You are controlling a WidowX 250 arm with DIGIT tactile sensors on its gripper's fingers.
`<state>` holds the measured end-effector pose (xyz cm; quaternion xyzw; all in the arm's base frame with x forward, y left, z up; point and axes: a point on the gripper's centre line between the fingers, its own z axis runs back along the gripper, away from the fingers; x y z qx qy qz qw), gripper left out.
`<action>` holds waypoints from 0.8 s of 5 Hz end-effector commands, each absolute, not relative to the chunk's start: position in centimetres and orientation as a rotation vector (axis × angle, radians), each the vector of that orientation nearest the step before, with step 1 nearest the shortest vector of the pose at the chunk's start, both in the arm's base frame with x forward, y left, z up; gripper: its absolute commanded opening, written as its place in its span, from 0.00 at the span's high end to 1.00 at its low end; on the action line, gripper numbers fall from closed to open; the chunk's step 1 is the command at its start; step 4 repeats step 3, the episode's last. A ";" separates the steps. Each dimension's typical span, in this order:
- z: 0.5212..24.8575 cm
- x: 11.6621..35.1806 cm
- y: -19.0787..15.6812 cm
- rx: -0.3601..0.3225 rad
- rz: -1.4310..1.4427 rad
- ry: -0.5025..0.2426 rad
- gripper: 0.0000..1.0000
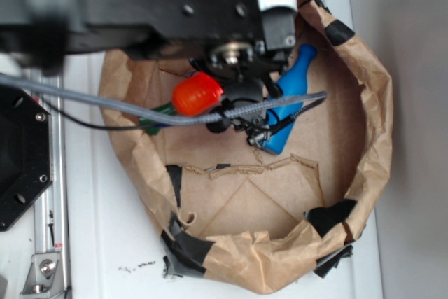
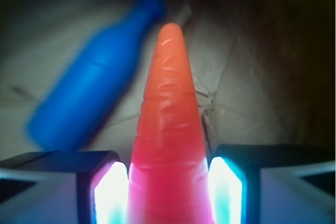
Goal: Grab the carrot.
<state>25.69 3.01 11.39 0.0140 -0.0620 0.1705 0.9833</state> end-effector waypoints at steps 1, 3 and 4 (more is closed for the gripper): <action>18.2 26.9 4.5 -0.032 0.105 -0.228 1.00; 17.4 25.8 2.6 0.004 0.055 -0.209 1.00; 17.4 25.8 2.6 0.004 0.055 -0.209 1.00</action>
